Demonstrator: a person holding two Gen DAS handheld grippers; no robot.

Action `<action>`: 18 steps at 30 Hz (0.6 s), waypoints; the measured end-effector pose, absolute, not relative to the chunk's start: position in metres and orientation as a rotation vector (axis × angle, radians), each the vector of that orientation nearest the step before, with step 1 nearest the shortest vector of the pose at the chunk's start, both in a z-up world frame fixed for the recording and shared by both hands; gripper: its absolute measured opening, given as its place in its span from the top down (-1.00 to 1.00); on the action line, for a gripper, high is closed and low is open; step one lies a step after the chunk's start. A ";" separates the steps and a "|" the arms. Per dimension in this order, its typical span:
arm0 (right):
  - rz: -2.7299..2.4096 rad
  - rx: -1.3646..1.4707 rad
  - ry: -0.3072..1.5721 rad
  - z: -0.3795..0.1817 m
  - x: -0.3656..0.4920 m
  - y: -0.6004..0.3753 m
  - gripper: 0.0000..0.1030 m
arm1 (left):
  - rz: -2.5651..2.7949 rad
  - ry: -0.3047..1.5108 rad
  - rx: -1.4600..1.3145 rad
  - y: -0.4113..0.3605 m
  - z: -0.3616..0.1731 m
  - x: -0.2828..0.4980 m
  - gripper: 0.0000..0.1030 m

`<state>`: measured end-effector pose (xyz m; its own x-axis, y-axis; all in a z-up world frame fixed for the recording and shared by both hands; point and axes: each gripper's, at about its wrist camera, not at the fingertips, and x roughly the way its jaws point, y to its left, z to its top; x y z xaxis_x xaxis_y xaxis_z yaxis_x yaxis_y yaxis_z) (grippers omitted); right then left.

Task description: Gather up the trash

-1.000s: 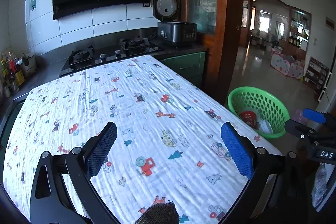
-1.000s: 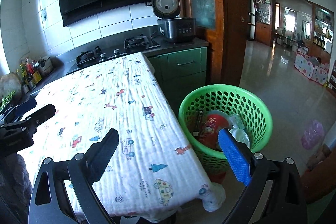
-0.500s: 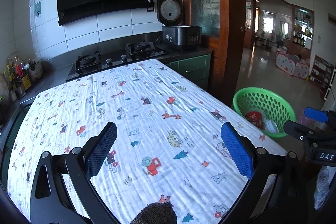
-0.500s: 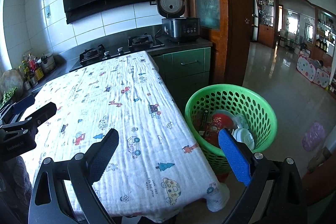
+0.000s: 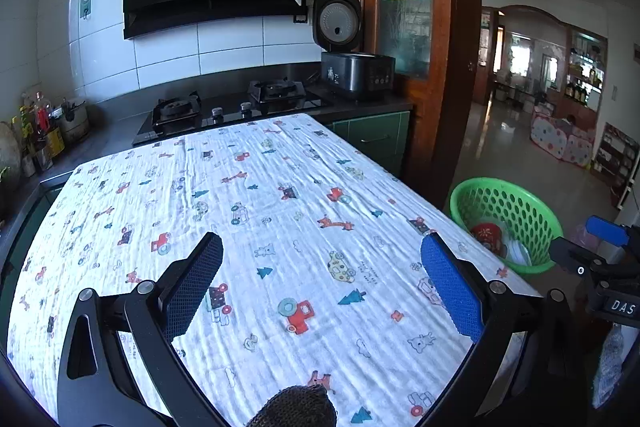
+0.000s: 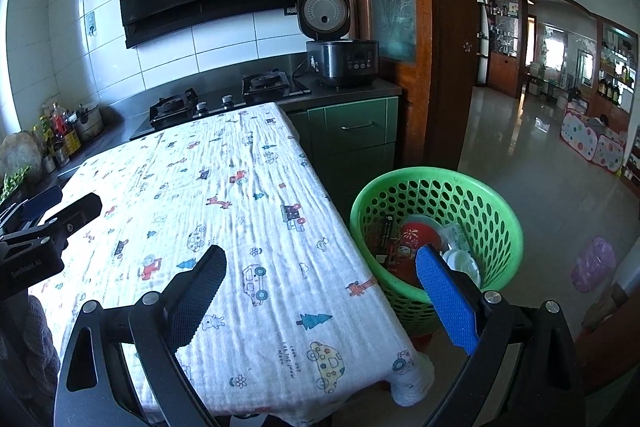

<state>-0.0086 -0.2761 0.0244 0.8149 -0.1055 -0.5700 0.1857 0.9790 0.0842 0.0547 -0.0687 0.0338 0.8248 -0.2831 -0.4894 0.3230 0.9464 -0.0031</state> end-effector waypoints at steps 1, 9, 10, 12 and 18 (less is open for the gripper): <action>-0.159 0.135 0.596 0.024 -0.009 -0.276 -0.80 | -0.325 0.506 0.082 -0.069 0.034 0.054 -0.90; -0.170 0.121 0.550 0.028 -0.016 -0.273 -0.80 | -0.331 0.499 0.090 -0.073 0.034 0.051 -0.90; -0.174 0.116 0.546 0.029 -0.016 -0.273 -0.81 | -0.333 0.499 0.092 -0.074 0.034 0.051 -0.90; -0.183 0.105 0.534 0.030 -0.018 -0.272 -0.81 | -0.335 0.498 0.093 -0.076 0.034 0.050 -0.90; -0.190 0.110 0.528 0.030 -0.020 -0.273 -0.82 | -0.344 0.493 0.098 -0.079 0.033 0.047 -0.90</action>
<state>-0.0204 -0.2729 0.0298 0.8470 -0.1511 -0.5097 0.2077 0.9766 0.0557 0.0470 -0.0792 0.0332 0.8248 -0.2993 -0.4797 0.3460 0.9382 0.0095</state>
